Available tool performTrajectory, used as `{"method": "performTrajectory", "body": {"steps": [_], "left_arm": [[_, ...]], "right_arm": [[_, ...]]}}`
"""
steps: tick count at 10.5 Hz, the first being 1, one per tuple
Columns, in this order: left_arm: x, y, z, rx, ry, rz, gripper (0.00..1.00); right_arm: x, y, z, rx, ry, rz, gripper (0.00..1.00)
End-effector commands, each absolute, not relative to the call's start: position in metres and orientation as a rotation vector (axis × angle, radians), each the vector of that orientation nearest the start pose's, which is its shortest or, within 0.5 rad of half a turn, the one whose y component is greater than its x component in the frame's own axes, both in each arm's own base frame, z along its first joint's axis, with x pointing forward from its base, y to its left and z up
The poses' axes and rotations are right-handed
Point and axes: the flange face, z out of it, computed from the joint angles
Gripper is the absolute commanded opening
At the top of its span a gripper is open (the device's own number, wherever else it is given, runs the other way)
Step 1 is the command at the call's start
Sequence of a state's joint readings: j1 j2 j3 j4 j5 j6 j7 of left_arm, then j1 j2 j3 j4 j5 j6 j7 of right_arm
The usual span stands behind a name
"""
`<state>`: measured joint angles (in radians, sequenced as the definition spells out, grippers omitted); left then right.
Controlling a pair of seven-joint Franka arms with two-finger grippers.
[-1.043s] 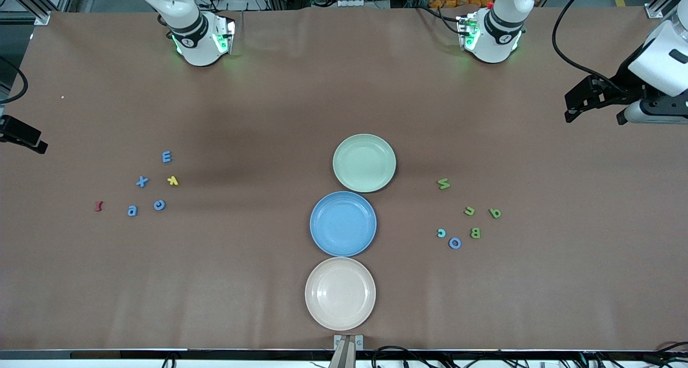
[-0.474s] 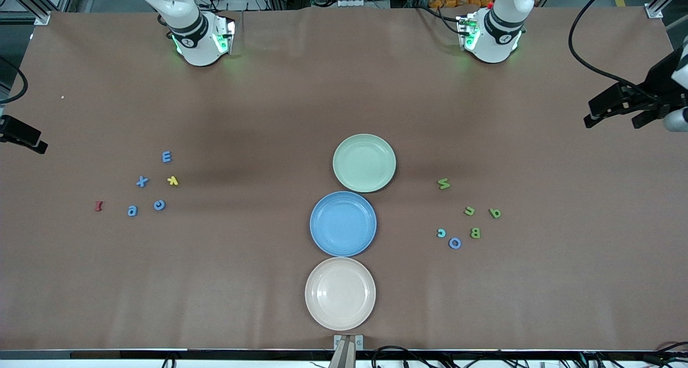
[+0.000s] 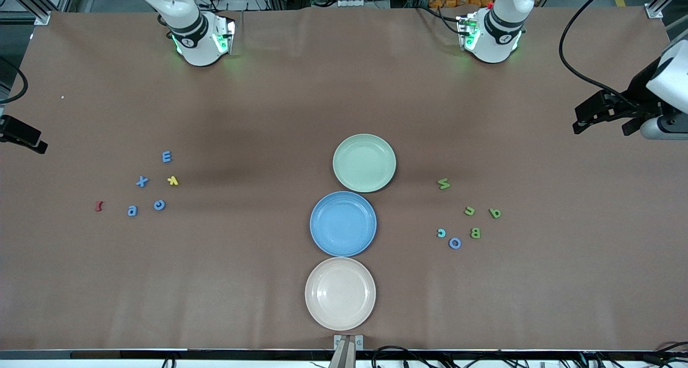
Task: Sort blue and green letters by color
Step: 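Move the left gripper toward the cluster of green letters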
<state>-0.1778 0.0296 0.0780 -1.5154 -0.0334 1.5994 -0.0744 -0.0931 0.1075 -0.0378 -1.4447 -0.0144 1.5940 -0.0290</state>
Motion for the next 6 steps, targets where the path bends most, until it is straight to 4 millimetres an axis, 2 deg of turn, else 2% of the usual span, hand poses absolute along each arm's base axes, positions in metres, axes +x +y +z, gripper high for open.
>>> {"method": "performTrajectory", "body": {"steps": [1,3,4,6], "left_arm": [[0.561,-0.084,0.643,-3.132,0.07,-0.113,1.0],[0.552,-0.119,0.647,-3.124,0.059,-0.122,1.0],[0.548,-0.126,0.649,-3.12,0.04,-0.127,1.0],[0.545,-0.124,0.655,-3.121,0.054,-0.133,1.0]], "right_arm": [[0.585,-0.078,0.628,-3.158,0.182,-0.063,1.0],[0.585,-0.078,0.628,-3.158,0.182,-0.063,1.0],[0.585,-0.078,0.628,-3.158,0.182,-0.063,1.0],[0.585,-0.078,0.628,-3.158,0.182,-0.063,1.0]]}}
